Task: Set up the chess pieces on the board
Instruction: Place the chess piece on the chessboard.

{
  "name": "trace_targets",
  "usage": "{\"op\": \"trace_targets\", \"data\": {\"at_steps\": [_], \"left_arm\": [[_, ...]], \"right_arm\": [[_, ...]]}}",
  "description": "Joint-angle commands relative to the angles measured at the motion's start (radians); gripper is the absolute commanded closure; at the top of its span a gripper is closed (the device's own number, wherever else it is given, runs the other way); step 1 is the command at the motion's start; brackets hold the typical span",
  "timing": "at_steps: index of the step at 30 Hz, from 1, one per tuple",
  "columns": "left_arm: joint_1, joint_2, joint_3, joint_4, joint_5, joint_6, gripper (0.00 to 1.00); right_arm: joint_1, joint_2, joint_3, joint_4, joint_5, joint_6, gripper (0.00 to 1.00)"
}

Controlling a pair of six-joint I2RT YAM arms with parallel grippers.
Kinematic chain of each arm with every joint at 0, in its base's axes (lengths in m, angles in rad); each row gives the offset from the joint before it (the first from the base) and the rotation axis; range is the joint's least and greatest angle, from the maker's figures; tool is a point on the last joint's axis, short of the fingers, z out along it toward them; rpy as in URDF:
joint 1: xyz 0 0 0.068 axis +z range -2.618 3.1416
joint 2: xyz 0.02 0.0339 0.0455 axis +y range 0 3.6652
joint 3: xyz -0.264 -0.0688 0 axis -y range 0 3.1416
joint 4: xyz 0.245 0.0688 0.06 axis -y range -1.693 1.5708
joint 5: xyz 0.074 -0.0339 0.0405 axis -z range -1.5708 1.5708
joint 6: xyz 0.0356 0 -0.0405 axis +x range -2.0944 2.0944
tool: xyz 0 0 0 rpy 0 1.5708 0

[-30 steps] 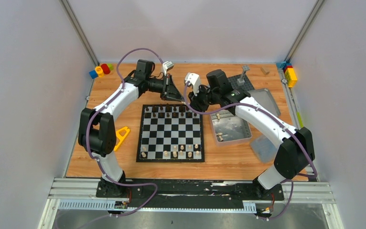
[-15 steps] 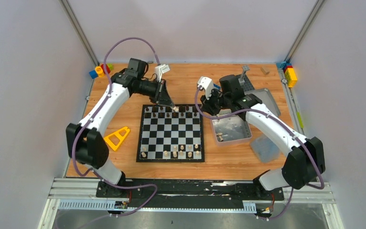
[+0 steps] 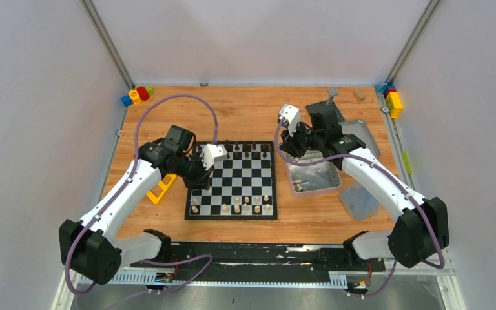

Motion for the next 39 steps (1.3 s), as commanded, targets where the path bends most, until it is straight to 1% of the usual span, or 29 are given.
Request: {"op": "trace_targets", "data": {"at_steps": [1, 4, 10, 17, 23, 33, 39], "left_arm": [[-0.047, -0.072, -0.077, 0.037, -0.117, 0.121, 1.00], [-0.091, -0.095, -0.145, 0.070, -0.152, 0.134, 0.97], [-0.127, -0.082, -0.227, 0.131, -0.187, 0.137, 0.95], [-0.138, -0.054, -0.237, 0.136, -0.197, 0.157, 0.95], [-0.147, -0.021, -0.250, 0.142, -0.178, 0.172, 0.93], [-0.159, 0.053, -0.241, 0.098, -0.143, 0.210, 0.90], [-0.166, 0.077, -0.248, 0.096, -0.157, 0.233, 0.89]], "right_arm": [[-0.012, -0.044, -0.030, 0.066, -0.020, 0.011, 1.00], [-0.020, -0.046, -0.038, 0.069, -0.020, 0.011, 1.00], [-0.024, -0.032, -0.049, 0.070, -0.021, 0.011, 1.00], [-0.024, -0.017, -0.050, 0.072, -0.021, 0.009, 1.00], [-0.024, -0.001, -0.053, 0.072, -0.013, 0.003, 1.00], [-0.024, 0.027, -0.055, 0.072, -0.018, 0.001, 1.00], [-0.023, 0.033, -0.055, 0.072, -0.016, -0.003, 1.00]]}}
